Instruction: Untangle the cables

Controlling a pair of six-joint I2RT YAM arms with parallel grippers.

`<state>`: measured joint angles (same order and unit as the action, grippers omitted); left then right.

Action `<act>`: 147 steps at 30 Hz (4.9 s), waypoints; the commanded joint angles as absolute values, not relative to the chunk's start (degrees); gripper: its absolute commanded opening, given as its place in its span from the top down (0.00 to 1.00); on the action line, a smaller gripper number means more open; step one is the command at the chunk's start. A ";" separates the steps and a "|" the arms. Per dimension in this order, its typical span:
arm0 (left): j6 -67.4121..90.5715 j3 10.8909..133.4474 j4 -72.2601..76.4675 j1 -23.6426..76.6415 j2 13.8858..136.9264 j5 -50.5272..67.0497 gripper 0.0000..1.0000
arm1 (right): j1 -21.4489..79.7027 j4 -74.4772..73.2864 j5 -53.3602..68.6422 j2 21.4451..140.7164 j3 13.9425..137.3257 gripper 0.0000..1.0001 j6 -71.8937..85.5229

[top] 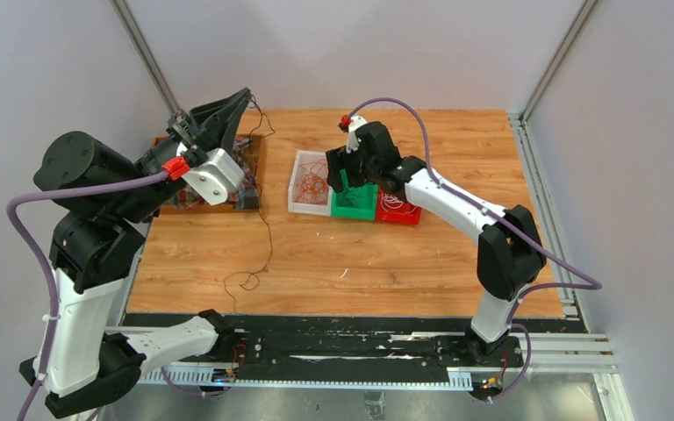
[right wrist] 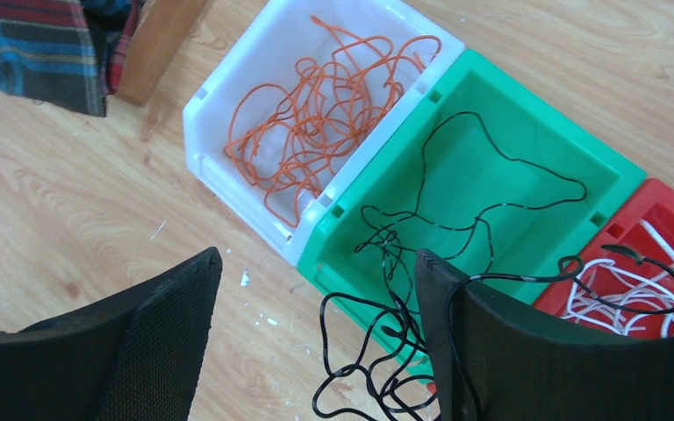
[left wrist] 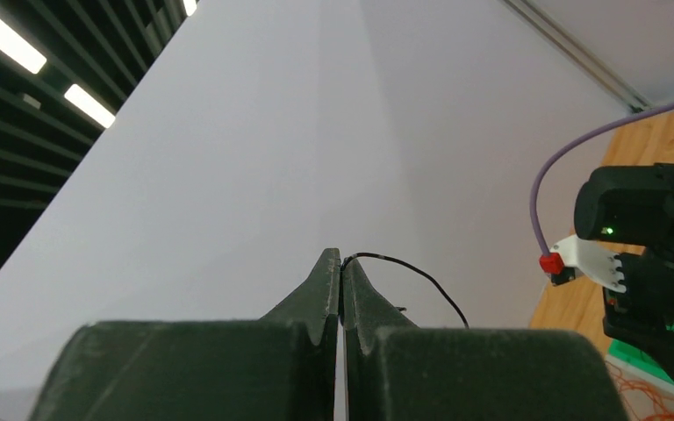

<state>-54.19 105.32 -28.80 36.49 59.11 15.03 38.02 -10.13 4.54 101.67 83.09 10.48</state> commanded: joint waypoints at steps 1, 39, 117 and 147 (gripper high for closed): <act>-51.94 103.82 -29.20 36.39 58.60 16.01 1.00 | 36.37 -11.64 13.96 99.61 83.82 0.19 11.57; -28.21 121.09 -13.01 36.39 88.67 9.16 1.00 | 27.97 -2.43 1.67 61.71 54.41 0.39 21.85; -23.35 95.95 -15.24 37.53 115.28 3.45 1.00 | 22.50 -10.51 -0.37 51.86 49.32 0.47 24.00; -22.99 98.26 -39.21 31.99 100.81 33.97 0.03 | 21.80 -5.35 12.58 62.41 55.36 0.47 35.10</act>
<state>-22.11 98.67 -35.53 32.10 103.88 27.81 22.72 -8.78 8.62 61.12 53.32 30.89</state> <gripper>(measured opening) 0.973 0.534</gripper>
